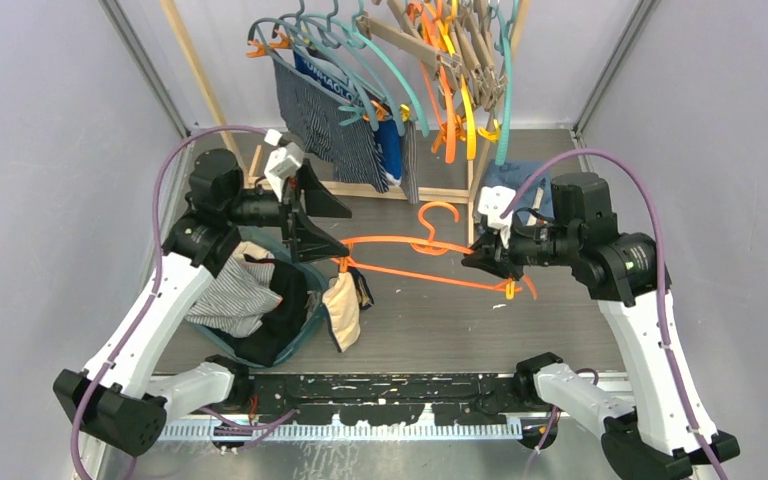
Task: Remove the underwear clipped to the hanger
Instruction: Remove the underwear from the hanger.
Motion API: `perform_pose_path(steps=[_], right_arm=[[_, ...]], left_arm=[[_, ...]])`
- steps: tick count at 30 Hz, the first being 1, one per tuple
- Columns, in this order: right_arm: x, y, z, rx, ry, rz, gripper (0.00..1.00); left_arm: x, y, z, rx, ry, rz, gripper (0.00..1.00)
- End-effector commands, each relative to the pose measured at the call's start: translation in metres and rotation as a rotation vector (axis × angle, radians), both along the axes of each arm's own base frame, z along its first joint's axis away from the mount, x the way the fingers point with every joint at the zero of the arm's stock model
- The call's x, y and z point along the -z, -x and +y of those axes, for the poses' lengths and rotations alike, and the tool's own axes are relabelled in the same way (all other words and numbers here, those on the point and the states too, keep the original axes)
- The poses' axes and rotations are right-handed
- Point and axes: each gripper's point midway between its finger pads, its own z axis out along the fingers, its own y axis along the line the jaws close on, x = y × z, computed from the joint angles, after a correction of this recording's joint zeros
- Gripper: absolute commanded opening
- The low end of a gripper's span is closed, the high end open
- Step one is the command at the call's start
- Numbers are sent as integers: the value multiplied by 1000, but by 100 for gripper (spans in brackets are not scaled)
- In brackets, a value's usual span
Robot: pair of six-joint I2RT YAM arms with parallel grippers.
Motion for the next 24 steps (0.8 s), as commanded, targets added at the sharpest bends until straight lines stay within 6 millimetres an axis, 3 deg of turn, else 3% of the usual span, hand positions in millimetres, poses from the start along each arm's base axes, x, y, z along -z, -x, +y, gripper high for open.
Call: perform_pose_path(steps=[1,13,24], right_arm=[[-11,2,-4,-30,3,-133,1],[-21,18,0,-126,-15,-215,1],[-26,18,4,-148,-38,-219,1]], left_arm=[[-15,-1,19,-74,-5,5,98],[9,-4,17,-68,-69,345,100],[38,-4,3,-21,-119,535,91]])
